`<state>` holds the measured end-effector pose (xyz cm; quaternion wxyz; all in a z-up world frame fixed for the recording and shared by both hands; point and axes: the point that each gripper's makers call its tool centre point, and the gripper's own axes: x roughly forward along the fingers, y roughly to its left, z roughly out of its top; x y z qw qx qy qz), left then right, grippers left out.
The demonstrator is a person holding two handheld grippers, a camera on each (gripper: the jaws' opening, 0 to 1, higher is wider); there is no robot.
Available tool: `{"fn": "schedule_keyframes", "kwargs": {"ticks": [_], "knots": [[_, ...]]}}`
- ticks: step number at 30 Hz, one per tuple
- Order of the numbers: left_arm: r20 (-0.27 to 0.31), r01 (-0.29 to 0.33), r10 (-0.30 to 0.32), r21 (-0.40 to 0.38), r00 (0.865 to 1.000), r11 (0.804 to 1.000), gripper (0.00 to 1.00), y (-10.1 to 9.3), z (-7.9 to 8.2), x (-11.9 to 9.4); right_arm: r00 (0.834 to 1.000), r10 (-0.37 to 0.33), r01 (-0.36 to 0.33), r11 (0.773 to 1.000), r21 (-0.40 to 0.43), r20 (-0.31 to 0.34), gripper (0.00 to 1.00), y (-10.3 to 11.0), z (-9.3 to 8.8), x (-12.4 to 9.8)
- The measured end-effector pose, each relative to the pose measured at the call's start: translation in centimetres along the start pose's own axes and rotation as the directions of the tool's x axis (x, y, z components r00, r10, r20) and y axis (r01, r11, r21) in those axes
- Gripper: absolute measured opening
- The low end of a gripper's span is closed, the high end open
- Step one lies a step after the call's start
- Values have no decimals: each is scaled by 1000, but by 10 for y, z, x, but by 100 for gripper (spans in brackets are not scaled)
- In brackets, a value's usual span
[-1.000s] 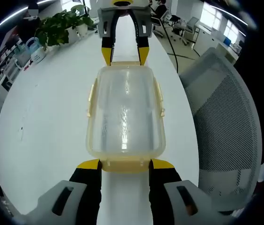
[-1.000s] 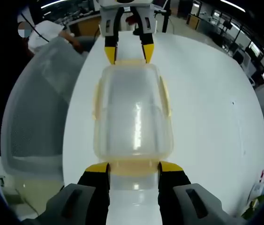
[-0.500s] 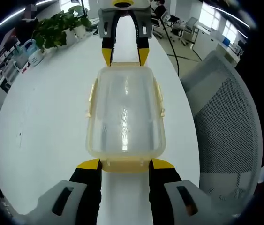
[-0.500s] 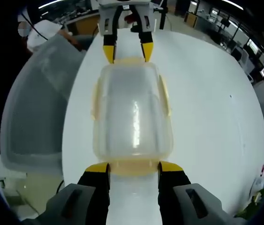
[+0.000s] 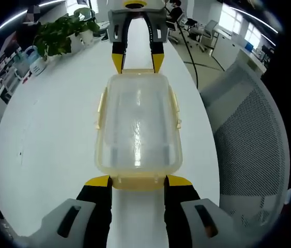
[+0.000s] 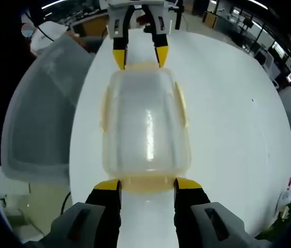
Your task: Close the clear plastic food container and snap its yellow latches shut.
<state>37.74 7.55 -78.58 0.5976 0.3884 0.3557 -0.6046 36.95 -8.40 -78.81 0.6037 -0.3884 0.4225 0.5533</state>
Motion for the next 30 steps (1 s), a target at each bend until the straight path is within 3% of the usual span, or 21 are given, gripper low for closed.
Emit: {"fn": "schedule_keyframes", "kwargs": {"ticks": [11,30], "knots": [[5,2,-2,-8,1000,1000,39,0,4,5,1000,7,-7,1000,1,-1,38,0,-6,-3],[16,4,-4,0,1000,1000,39,2,27,17,1000,2,-1,1000,8,-18,38,-3,-31,-11]]}}
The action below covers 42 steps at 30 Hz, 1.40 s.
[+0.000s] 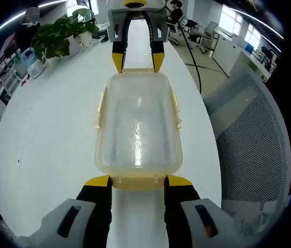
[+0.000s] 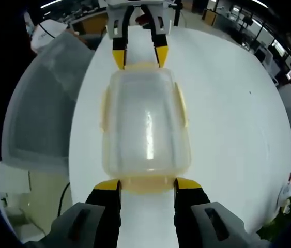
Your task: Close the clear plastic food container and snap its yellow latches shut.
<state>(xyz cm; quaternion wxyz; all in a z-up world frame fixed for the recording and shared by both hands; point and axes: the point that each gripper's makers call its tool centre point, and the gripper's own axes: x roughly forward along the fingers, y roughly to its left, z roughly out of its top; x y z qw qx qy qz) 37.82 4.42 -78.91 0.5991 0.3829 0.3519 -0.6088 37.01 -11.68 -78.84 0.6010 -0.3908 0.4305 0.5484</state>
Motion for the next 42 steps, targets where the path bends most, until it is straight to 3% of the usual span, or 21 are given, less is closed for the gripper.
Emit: {"fn": "schedule_keyframes", "kwargs": {"ticks": [19,42], "knots": [[-8,16,-16,-1,1000,1000,39,-1,13,7,1000,-2,2,1000,1,-19,38,0,-13,-2],[-29,16,-17,-27,999,1000,39,-2,9,14,1000,8,-8,1000,-8,-23,38,-3,-17,9]]}}
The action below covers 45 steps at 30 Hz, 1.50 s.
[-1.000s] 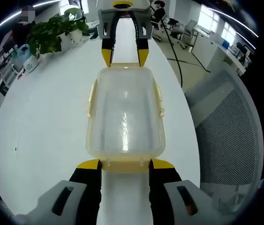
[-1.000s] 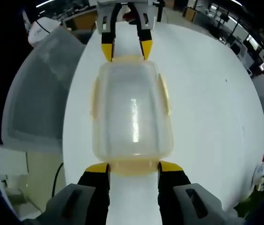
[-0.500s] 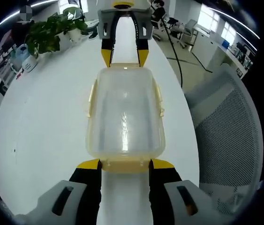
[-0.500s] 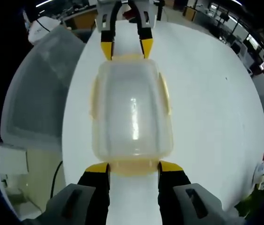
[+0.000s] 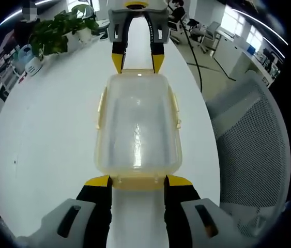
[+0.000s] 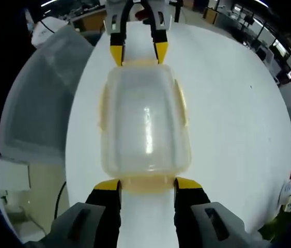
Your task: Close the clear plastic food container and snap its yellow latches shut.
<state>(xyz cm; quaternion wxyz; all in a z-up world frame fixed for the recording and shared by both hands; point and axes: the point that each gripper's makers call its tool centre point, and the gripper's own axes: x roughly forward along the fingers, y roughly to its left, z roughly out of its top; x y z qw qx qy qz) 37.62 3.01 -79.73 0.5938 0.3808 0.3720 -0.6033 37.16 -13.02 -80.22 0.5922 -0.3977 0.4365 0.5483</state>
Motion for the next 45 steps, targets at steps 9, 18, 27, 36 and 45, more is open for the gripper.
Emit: {"fn": "schedule_keyframes", "kwargs": {"ticks": [9,18,27,36,45], "knots": [[17,5,-4,-17,1000,1000,39,-1,-2,2,1000,5,-5,1000,-2,5,38,-1,0,2],[12,3,-3,-8,1000,1000,39,-1,-1,2,1000,13,-13,1000,-3,4,38,0,-1,3],[11,2,-2,-3,1000,1000,40,-1,-1,3,1000,14,-14,1000,1,4,38,0,-1,3],[6,-7,7,24,1000,1000,41,1,-2,2,1000,23,-23,1000,19,3,39,1,-1,2],[14,-6,6,-4,1000,1000,44,1,-2,-6,1000,20,-21,998,54,20,47,1,2,0]]}}
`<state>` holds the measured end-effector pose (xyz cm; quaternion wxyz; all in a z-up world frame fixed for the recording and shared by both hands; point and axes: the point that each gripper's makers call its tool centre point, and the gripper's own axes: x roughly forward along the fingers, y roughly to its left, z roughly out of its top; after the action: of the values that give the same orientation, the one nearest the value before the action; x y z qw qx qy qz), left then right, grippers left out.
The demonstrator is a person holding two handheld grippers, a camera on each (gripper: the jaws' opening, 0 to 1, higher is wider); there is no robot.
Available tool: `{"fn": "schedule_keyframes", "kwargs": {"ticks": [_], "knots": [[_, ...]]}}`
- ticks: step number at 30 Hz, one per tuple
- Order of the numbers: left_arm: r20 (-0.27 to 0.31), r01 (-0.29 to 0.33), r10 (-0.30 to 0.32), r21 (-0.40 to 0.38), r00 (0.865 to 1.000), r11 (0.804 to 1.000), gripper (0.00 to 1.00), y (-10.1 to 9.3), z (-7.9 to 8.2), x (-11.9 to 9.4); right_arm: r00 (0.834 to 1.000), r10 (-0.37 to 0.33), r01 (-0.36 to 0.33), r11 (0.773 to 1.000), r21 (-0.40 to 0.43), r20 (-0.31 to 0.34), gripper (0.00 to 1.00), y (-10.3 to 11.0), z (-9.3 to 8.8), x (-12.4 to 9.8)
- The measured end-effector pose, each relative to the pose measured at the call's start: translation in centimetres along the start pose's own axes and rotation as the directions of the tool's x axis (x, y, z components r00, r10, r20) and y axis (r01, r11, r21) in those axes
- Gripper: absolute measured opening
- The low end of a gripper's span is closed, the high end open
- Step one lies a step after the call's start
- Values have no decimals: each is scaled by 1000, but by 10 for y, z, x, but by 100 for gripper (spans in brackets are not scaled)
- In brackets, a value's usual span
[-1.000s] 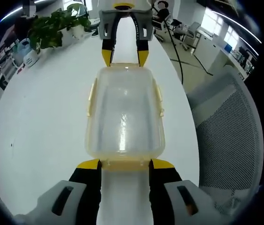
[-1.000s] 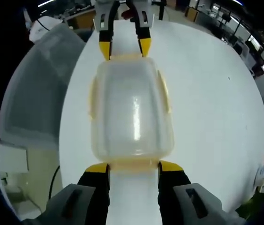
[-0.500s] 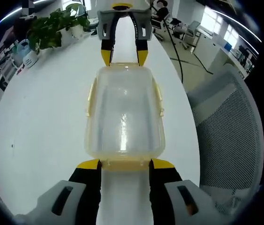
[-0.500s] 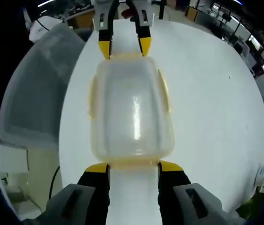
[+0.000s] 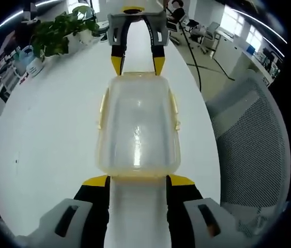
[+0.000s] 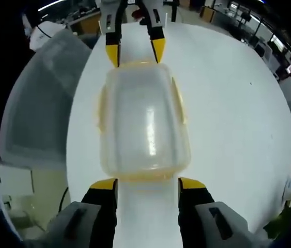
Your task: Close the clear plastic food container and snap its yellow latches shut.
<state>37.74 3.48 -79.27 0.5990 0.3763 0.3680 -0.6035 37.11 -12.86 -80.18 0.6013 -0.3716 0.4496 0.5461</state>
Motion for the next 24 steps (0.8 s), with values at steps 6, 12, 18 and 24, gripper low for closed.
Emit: {"fn": "schedule_keyframes", "kwargs": {"ticks": [6,12,18,24], "knots": [[-2,-1,1,4,1000,1000,44,-3,0,1,1000,-3,3,1000,1,-3,45,2,1,-1],[-1,-3,3,2,1000,1000,44,-4,0,-1,1000,4,-4,1000,16,1,45,6,1,-3],[10,-1,1,-22,1000,1000,43,-6,2,-3,1000,9,-9,998,55,7,45,9,1,-4],[24,-26,27,-42,999,999,43,-1,5,-7,1000,-10,7,996,91,27,45,6,3,-9]]}}
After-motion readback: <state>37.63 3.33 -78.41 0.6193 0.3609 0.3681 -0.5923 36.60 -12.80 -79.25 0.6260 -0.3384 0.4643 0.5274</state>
